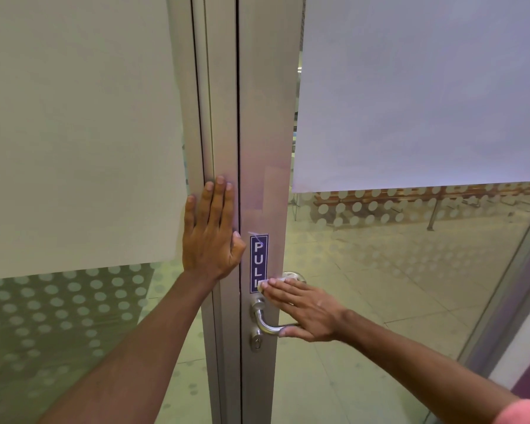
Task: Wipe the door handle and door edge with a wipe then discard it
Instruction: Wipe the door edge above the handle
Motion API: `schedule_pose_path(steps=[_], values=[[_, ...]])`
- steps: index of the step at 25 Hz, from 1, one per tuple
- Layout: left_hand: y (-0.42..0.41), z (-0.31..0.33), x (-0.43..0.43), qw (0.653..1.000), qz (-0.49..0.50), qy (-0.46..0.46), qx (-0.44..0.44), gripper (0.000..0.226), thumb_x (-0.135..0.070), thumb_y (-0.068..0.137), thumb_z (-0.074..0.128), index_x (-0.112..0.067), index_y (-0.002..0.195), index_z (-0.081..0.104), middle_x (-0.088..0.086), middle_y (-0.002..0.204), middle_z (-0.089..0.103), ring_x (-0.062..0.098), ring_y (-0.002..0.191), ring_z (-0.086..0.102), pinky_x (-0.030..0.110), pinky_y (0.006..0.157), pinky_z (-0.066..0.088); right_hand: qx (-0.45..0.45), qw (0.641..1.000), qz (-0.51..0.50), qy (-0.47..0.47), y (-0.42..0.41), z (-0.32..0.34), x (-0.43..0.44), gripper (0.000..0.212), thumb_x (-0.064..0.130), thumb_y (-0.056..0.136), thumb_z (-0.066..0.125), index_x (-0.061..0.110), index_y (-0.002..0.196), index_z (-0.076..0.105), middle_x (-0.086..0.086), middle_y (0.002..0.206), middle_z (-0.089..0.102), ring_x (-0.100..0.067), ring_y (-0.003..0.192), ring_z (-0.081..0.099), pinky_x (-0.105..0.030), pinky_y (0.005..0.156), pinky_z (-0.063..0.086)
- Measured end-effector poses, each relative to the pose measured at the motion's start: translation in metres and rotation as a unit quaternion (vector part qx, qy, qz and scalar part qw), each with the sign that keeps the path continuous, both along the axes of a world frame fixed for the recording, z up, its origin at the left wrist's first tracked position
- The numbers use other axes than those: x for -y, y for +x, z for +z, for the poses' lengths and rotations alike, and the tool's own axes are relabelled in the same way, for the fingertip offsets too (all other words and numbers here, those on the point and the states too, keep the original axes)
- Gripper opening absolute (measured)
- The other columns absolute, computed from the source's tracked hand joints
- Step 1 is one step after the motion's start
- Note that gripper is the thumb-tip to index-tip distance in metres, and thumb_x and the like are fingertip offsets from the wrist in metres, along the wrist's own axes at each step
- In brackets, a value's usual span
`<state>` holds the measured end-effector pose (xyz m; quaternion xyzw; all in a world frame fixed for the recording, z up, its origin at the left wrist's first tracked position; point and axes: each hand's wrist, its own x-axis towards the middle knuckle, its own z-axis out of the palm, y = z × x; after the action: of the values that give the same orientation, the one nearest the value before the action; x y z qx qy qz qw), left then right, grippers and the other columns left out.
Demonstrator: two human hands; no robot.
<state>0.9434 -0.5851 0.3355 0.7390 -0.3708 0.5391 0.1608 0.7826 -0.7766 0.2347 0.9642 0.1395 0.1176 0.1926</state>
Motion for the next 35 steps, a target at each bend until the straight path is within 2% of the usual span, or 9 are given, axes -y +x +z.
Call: schedule_pose_path(steps=[3, 7, 11, 15, 23, 26, 30, 32, 35], values=[[-0.001, 0.000, 0.000, 1.000, -0.003, -0.004, -0.003, 0.090, -0.032, 0.077, 0.038, -0.010, 0.156, 0.001, 0.008, 0.164, -0.006, 0.024, 0.153, -0.003, 0.043, 0.124, -0.005, 0.000, 0.999, 0.016, -0.035, -0.001, 0.016, 0.007, 0.080, 0.063, 0.095, 0.019, 0.012, 0.155, 0.006, -0.003, 0.163, 0.007, -0.016, 0.151, 0.002, -0.039, 0.123, 0.012], [0.000, 0.000, 0.000, 1.000, 0.000, -0.004, 0.000, 0.090, -0.032, 0.078, 0.038, -0.010, 0.156, 0.001, 0.007, 0.164, -0.009, 0.024, 0.153, -0.003, 0.043, 0.124, -0.006, 0.089, 0.995, -0.045, -0.007, 0.006, 0.028, 0.003, 0.078, 0.062, 0.097, 0.020, 0.012, 0.155, 0.005, -0.007, 0.164, 0.004, -0.018, 0.151, 0.002, -0.036, 0.123, 0.005], [-0.001, -0.001, -0.001, 1.000, 0.000, -0.002, 0.002, 0.090, -0.032, 0.078, 0.037, -0.009, 0.156, 0.001, 0.007, 0.164, -0.008, 0.023, 0.153, -0.004, 0.043, 0.124, -0.005, 0.100, 0.992, -0.061, 0.057, -0.001, -0.012, -0.010, 0.082, 0.063, 0.097, 0.023, 0.008, 0.155, 0.006, -0.008, 0.164, 0.001, -0.019, 0.151, 0.003, -0.037, 0.122, 0.013], [0.000, -0.001, 0.001, 1.000, -0.002, -0.003, 0.003, 0.090, -0.033, 0.078, 0.037, -0.010, 0.156, -0.002, 0.007, 0.164, -0.011, 0.023, 0.153, -0.005, 0.043, 0.124, -0.006, 0.099, 0.992, -0.061, 0.050, -0.008, -0.019, -0.008, 0.086, 0.069, 0.093, 0.027, 0.011, 0.155, 0.009, -0.004, 0.164, 0.005, -0.017, 0.151, 0.004, -0.040, 0.121, 0.018], [0.001, -0.001, 0.001, 1.000, -0.002, -0.005, 0.005, 0.090, -0.032, 0.078, 0.037, -0.011, 0.156, -0.002, 0.006, 0.164, -0.012, 0.023, 0.152, -0.005, 0.043, 0.124, -0.007, 0.217, 0.966, -0.127, 0.051, 0.015, 0.050, -0.014, 0.077, 0.061, 0.098, 0.019, 0.010, 0.155, 0.010, -0.009, 0.164, 0.004, -0.022, 0.151, 0.005, -0.039, 0.123, 0.006], [0.001, -0.001, 0.001, 1.000, -0.003, -0.006, 0.006, 0.090, -0.031, 0.078, 0.037, -0.010, 0.156, -0.002, 0.006, 0.164, -0.012, 0.023, 0.152, -0.004, 0.043, 0.124, -0.007, 0.189, 0.973, -0.113, 0.069, 0.013, 0.033, -0.020, 0.080, 0.062, 0.097, 0.019, 0.007, 0.154, 0.006, -0.011, 0.163, -0.001, -0.023, 0.151, 0.003, -0.039, 0.123, 0.006], [0.000, -0.002, 0.001, 1.000, -0.006, -0.008, 0.006, 0.088, -0.031, 0.078, 0.036, -0.010, 0.156, 0.000, 0.007, 0.164, -0.010, 0.023, 0.153, -0.004, 0.044, 0.124, -0.006, 0.080, 0.993, -0.074, 0.041, -0.007, -0.015, -0.019, 0.083, 0.065, 0.096, 0.022, 0.009, 0.155, 0.005, -0.007, 0.164, 0.000, -0.018, 0.151, -0.002, -0.043, 0.120, 0.017], [0.001, -0.002, 0.002, 1.000, -0.003, -0.010, 0.009, 0.088, -0.031, 0.078, 0.036, -0.009, 0.156, 0.001, 0.007, 0.164, -0.008, 0.023, 0.153, -0.003, 0.044, 0.124, -0.006, 0.068, 0.995, -0.064, 0.031, -0.012, -0.019, -0.015, 0.084, 0.067, 0.094, 0.025, 0.011, 0.155, 0.008, -0.004, 0.164, 0.005, -0.017, 0.151, 0.001, -0.043, 0.119, 0.023], [0.001, -0.002, 0.001, 1.000, -0.001, -0.008, 0.011, 0.088, -0.031, 0.078, 0.036, -0.008, 0.156, 0.003, 0.008, 0.164, -0.007, 0.023, 0.153, -0.004, 0.044, 0.124, -0.006, 0.093, 0.992, -0.079, 0.019, -0.013, -0.003, -0.012, 0.082, 0.066, 0.094, 0.024, 0.014, 0.155, 0.011, -0.003, 0.164, 0.007, -0.017, 0.151, 0.003, -0.043, 0.120, 0.021]])
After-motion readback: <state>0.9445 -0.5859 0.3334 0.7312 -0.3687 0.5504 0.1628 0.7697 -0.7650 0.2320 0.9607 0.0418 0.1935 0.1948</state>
